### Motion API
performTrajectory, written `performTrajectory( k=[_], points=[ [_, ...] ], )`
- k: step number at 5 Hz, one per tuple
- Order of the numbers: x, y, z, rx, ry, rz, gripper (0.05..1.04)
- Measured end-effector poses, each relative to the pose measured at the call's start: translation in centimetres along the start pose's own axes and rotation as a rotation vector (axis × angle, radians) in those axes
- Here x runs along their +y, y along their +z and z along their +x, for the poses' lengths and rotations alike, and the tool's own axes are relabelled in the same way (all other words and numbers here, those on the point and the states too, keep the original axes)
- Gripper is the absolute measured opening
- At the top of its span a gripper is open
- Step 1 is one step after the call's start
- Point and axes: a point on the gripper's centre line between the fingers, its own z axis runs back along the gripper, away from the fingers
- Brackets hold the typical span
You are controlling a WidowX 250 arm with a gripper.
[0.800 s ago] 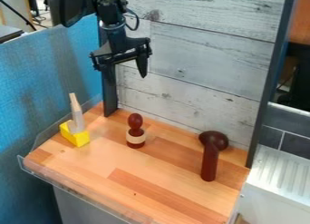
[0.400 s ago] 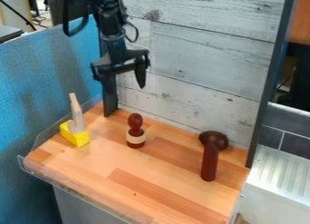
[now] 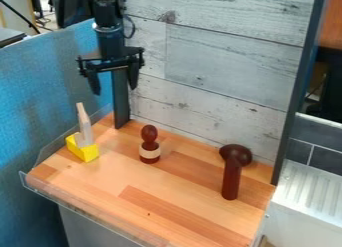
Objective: Move the wooden thing to the middle of the table
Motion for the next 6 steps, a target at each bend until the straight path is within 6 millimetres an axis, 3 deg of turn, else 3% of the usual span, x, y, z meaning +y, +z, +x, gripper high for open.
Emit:
performTrajectory(
  k=[3, 6],
  points=[
    [3.8, -2.2, 1.8, 0.065, 0.004, 0.03, 1.001],
    [5.0, -3.4, 2.8, 0.029, 0.004, -0.018, 1.001]
  ],
)
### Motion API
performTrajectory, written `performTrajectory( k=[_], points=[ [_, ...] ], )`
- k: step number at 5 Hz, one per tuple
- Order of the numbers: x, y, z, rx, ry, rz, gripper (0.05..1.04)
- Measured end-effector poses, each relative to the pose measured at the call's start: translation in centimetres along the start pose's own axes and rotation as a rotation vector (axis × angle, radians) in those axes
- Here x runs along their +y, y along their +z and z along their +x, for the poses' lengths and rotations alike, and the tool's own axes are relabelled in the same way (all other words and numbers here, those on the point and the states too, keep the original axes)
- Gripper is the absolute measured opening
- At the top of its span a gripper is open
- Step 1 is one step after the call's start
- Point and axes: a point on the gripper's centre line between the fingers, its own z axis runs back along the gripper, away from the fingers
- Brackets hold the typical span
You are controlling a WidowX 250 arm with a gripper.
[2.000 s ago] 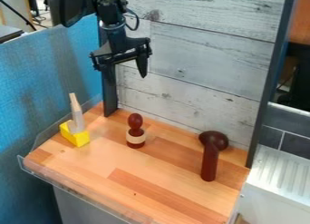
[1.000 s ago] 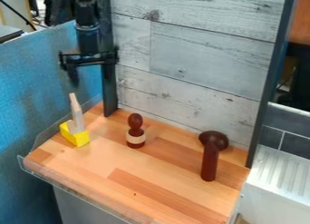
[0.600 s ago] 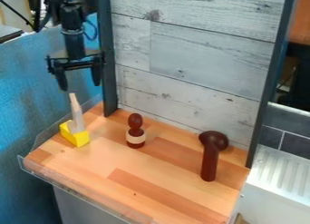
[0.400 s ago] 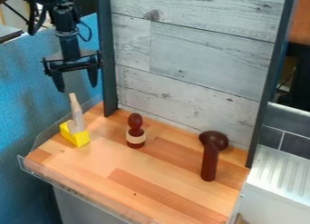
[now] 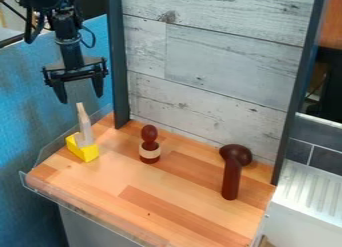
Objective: Move the wooden thing to the middle of the table
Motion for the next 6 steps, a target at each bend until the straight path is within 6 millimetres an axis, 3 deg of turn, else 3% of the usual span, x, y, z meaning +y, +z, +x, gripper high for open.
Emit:
performTrajectory(
  k=[4, 6],
  points=[
    [0.6, -4.4, -1.0, 0.026, 0.054, 0.078, 0.964],
    [0.2, -4.3, -0.9, 0.022, 0.044, 0.061, 0.378]
  ],
)
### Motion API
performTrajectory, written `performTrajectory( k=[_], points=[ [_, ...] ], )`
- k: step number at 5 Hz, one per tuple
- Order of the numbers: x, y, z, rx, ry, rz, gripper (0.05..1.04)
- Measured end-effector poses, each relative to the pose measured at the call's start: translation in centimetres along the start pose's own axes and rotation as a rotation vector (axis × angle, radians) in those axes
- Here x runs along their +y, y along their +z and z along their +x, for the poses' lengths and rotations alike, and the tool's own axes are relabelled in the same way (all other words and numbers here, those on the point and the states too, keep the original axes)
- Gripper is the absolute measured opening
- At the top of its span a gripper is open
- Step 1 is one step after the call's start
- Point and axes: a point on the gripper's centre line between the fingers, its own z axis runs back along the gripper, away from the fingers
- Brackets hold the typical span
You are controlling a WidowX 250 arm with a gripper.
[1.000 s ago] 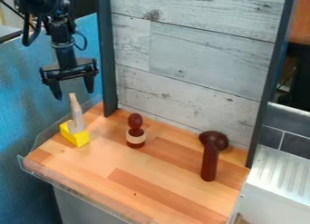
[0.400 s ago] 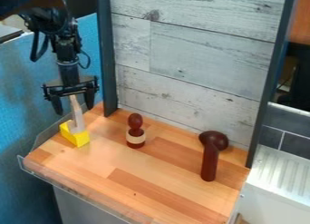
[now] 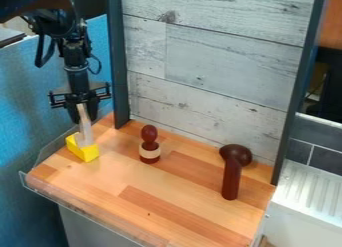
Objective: Move the wooden thing to the middle of the table
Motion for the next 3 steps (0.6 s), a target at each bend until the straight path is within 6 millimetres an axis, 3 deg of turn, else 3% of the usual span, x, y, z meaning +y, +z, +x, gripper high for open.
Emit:
performTrajectory(
  k=[1, 2, 3],
  points=[
    [-0.4, 0.0, -0.1, 0.002, -0.008, -0.024, 0.207],
    [-0.8, 0.4, -0.7, 0.037, -0.019, -0.062, 0.201],
    [-1.4, 3.1, -0.8, 0.023, -0.012, -0.114, 0.201]
  ],
)
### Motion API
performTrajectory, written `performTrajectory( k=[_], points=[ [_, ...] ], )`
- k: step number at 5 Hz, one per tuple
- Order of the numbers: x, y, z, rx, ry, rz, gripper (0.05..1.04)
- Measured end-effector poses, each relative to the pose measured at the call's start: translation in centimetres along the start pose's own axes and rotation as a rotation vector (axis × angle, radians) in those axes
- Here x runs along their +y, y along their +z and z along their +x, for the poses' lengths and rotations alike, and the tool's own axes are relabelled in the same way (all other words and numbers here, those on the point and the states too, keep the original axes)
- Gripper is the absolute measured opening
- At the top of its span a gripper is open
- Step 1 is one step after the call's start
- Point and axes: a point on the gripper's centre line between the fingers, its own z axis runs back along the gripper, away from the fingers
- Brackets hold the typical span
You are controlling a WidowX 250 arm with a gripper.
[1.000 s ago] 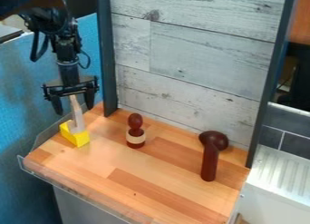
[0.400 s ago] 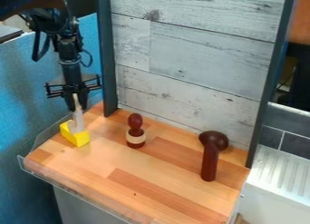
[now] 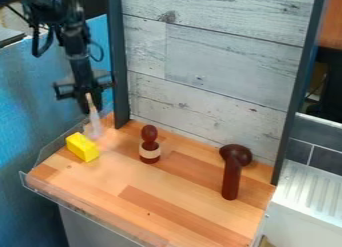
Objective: Move the wooden thing to the middle of the table
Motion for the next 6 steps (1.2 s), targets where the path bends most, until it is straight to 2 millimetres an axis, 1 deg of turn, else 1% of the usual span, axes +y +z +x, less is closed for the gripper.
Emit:
performTrajectory(
  k=[1, 2, 3, 4, 5, 6],
  points=[
    [-0.3, 1.4, -0.8, -0.002, -0.023, -0.027, 0.201],
    [-1.0, 2.2, -2.5, -0.002, -0.078, -0.04, 0.201],
    [-3.6, 2.4, -6.0, 0.016, -0.229, -0.076, 0.201],
    [-5.6, 1.4, -9.5, 0.022, -0.389, -0.076, 0.201],
    [-8.0, -0.4, -12.7, 0.014, -0.579, -0.072, 0.201],
    [-9.1, -1.4, -13.6, -0.042, -0.7, -0.073, 0.201]
  ],
)
